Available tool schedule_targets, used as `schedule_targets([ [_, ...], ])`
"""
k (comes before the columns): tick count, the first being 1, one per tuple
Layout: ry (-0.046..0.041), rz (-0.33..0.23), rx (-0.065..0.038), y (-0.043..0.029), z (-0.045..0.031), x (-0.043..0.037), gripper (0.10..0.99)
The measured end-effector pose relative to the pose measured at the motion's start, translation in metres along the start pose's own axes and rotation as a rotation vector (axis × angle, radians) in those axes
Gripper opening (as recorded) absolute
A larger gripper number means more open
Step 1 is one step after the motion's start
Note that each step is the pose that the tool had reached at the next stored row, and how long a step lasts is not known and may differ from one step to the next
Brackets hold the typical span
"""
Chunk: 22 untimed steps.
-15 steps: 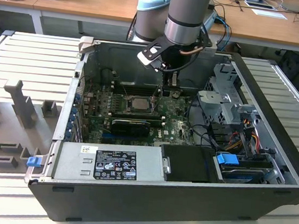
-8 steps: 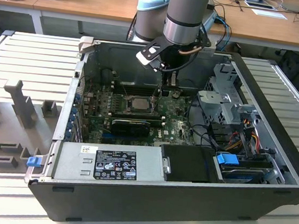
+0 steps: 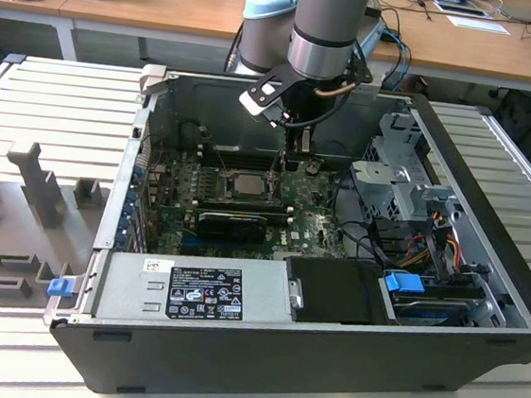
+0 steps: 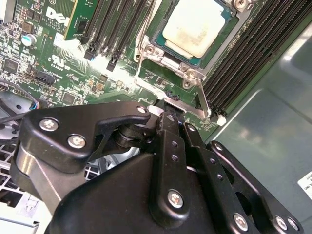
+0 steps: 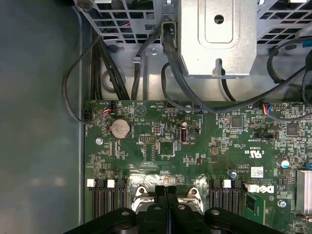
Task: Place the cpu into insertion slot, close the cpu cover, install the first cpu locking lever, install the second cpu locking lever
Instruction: 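Close the cpu cover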
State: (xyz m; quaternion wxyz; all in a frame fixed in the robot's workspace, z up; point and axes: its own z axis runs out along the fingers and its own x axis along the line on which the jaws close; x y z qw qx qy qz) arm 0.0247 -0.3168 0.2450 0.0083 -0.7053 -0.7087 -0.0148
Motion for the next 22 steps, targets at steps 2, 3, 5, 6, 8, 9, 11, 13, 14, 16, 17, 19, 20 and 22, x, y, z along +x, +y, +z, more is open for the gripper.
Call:
schedule_targets([
  [2, 0.0, 0.0, 0.0, -0.0009, 0.0, 0.0, 0.106],
  [3, 0.0, 0.0, 0.0, -0.0014, 0.0, 0.0, 0.106],
  [5, 0.0, 0.0, 0.0, -0.0021, 0.0, 0.0, 0.106],
  [6, 0.0, 0.0, 0.0, -0.0022, 0.0, 0.0, 0.106],
  [8, 0.0, 0.0, 0.0, -0.0028, 0.0, 0.0, 0.106],
  [9, 0.0, 0.0, 0.0, -0.0031, 0.0, 0.0, 0.106],
  [11, 0.0, 0.0, 0.0, -0.0039, 0.0, 0.0, 0.106],
  [13, 0.0, 0.0, 0.0, -0.0051, 0.0, 0.0, 0.106],
  [14, 0.0, 0.0, 0.0, -0.0057, 0.0, 0.0, 0.106],
  [16, 0.0, 0.0, 0.0, -0.0079, -0.0001, 0.0, 0.106],
  [17, 0.0, 0.0, 0.0, -0.009, 0.0, 0.0, 0.106],
  [19, 0.0, 0.0, 0.0, -0.011, -0.0001, 0.0, 0.106],
  [20, 0.0, 0.0, 0.0, -0.0124, -0.0001, 0.0001, 0.106],
  [22, 0.0001, 0.0, 0.0, -0.016, 0.0, 0.0001, 0.106],
])
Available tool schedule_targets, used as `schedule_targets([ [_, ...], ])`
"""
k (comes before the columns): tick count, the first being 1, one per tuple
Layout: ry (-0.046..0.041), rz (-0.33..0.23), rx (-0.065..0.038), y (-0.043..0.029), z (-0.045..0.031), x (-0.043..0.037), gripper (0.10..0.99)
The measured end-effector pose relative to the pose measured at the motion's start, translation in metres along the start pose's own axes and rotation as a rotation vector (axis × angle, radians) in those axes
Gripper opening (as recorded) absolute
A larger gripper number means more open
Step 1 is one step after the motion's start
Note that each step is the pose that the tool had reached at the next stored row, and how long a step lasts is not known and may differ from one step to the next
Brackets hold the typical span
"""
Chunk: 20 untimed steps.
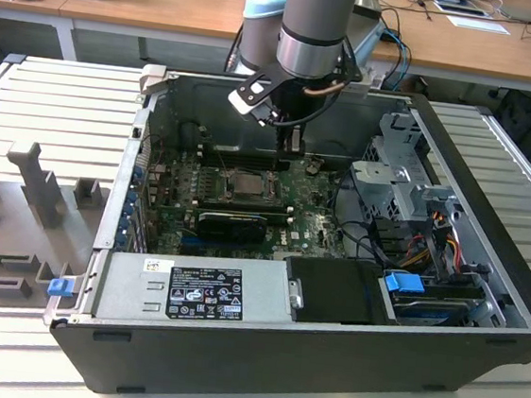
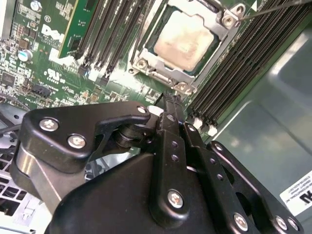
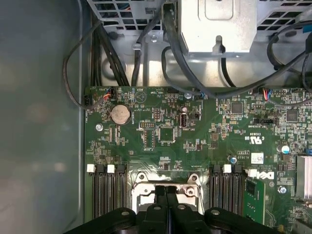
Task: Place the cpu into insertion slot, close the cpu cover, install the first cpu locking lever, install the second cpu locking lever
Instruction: 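Close the cpu cover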
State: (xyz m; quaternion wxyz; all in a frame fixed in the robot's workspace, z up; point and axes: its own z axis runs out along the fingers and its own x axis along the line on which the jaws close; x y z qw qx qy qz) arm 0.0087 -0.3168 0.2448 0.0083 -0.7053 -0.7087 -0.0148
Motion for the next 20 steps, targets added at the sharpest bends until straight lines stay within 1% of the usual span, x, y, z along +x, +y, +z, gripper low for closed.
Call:
schedule_targets([
  [3, 0.0, 0.0, 0.0, -0.0032, 0.0019, -0.0001, 0.106],
  [6, -0.001, 0.0, 0.0, -0.0049, 0.0115, -0.0008, 0.106],
  [8, -0.0009, 0.0, 0.0, -0.0052, 0.0156, -0.001, 0.106],
  [9, -0.0009, -0.001, 0.001, -0.0066, 0.0185, -0.0011, 0.106],
  [11, -0.001, -0.004, 0.001, -0.0144, 0.0198, -0.0012, 0.106],
  [12, -0.0009, -0.004, 0.001, -0.0166, 0.0201, -0.0011, 0.106],
  [14, 0.0031, -0.004, 0.001, -0.0224, 0.0201, -0.0011, 0.106],
  [15, 0.0036, -0.004, 0.001, -0.0265, 0.0202, -0.001, 0.106],
  [17, 0.0035, -0.004, 0.001, -0.0319, 0.0201, -0.001, 0.106],
  [18, 0.0033, -0.004, 0.001, -0.0382, 0.02, -0.001, 0.106],
  [20, 0.0034, -0.004, 0.001, -0.0422, 0.02, -0.001, 0.106],
])
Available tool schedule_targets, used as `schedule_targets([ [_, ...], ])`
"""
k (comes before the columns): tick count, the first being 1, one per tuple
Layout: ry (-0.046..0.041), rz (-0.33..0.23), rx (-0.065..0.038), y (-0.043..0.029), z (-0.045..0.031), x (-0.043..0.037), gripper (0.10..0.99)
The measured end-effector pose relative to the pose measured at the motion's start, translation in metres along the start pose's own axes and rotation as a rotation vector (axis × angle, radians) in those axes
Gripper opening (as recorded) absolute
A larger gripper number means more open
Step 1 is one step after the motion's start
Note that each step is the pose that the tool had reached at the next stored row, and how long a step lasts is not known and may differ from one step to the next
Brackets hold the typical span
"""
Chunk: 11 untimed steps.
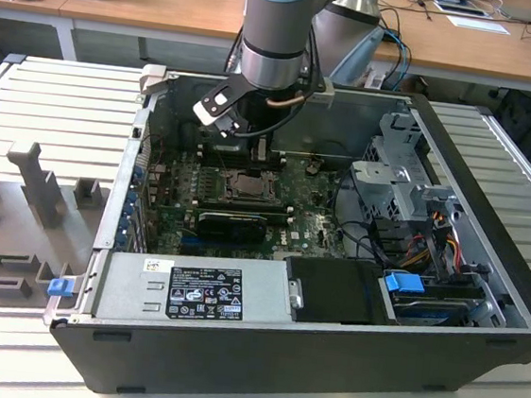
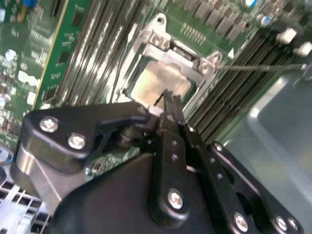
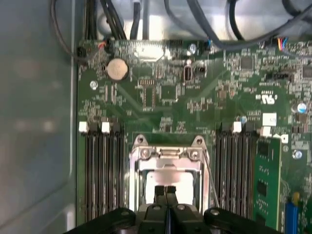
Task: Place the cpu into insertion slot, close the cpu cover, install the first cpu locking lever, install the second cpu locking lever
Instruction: 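Close the cpu cover, then install the first cpu locking lever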
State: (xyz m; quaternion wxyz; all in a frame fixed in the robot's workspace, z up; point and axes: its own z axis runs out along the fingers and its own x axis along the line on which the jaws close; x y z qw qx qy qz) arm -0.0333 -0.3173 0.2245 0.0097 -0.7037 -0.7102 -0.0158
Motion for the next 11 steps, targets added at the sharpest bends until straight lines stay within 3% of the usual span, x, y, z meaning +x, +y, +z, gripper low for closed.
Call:
schedule_targets([
  [5, 0.0, 0.0, 0.0, -0.0074, -0.0001, 0.0001, 0.106],
  [11, 0.0, 0.0, 0.0, -0.0076, -0.0046, 0.0002, 0.106],
])
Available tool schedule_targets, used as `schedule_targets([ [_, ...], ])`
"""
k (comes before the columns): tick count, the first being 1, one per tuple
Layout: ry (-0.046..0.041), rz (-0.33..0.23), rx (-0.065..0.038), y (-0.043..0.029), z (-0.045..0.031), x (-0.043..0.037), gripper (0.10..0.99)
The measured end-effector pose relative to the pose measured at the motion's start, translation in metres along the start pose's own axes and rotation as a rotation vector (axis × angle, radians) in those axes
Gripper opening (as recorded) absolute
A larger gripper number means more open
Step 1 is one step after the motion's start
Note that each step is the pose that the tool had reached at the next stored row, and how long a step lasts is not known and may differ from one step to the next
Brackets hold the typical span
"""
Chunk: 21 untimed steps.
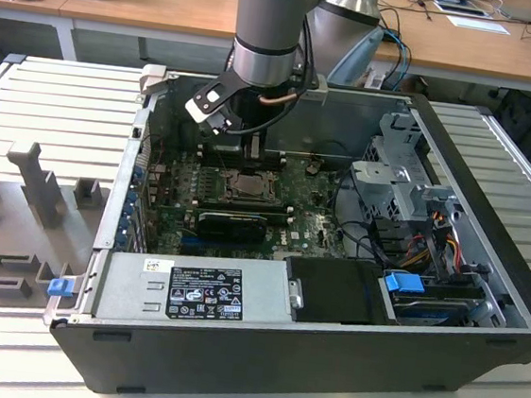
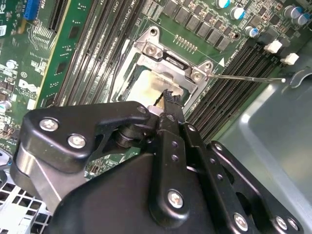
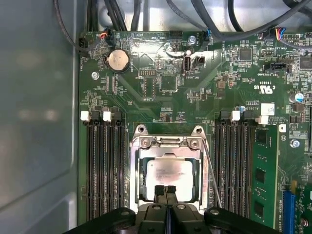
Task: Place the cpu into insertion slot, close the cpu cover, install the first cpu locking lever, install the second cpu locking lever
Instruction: 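Install the first cpu locking lever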
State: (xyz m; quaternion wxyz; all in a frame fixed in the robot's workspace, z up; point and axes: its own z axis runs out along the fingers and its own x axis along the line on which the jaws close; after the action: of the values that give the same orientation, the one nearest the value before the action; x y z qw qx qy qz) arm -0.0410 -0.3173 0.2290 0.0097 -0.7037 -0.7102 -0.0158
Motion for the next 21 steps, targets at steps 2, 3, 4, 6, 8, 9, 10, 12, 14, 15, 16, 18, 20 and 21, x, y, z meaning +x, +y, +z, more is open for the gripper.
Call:
schedule_targets([
  [2, 0.0, 0.0, 0.0, 0.0, -0.0011, 0.0, 0.106],
  [3, 0.0001, 0.0, 0.0, 0.0, -0.0015, 0.0001, 0.106],
  [4, 0.0002, 0.0, 0.0, -0.0001, -0.0019, 0.0001, 0.106],
  [6, -0.0002, 0.0, 0.0, -0.0001, -0.0033, 0.0001, 0.106],
  [8, -0.0001, 0.0, 0.0, -0.0001, -0.0077, 0.0002, 0.106],
  [9, -0.0002, 0.0, 0.0, -0.0002, -0.0094, 0.0002, 0.106],
  [10, -0.0003, 0.0, 0.0, -0.0002, -0.0107, 0.0003, 0.106],
  [12, -0.0013, 0.0, 0.0, -0.0001, -0.0156, 0.0005, 0.106],
  [14, -0.0014, 0.0, 0.0, -0.0001, -0.0183, 0.0006, 0.106],
  [15, -0.0018, 0.0, 0.0, 0.0, -0.0226, 0.0007, 0.106],
  [16, -0.002, 0.0, 0.0, 0.0, -0.0267, 0.0009, 0.106],
  [18, -0.0022, 0.0, 0.0, 0.0001, -0.0385, 0.0013, 0.106],
  [20, -0.0024, 0.0, 0.0, 0.0001, -0.0475, 0.0016, 0.106],
  [21, -0.0024, 0.0, 0.0, 0.0001, -0.0499, 0.0017, 0.106],
])
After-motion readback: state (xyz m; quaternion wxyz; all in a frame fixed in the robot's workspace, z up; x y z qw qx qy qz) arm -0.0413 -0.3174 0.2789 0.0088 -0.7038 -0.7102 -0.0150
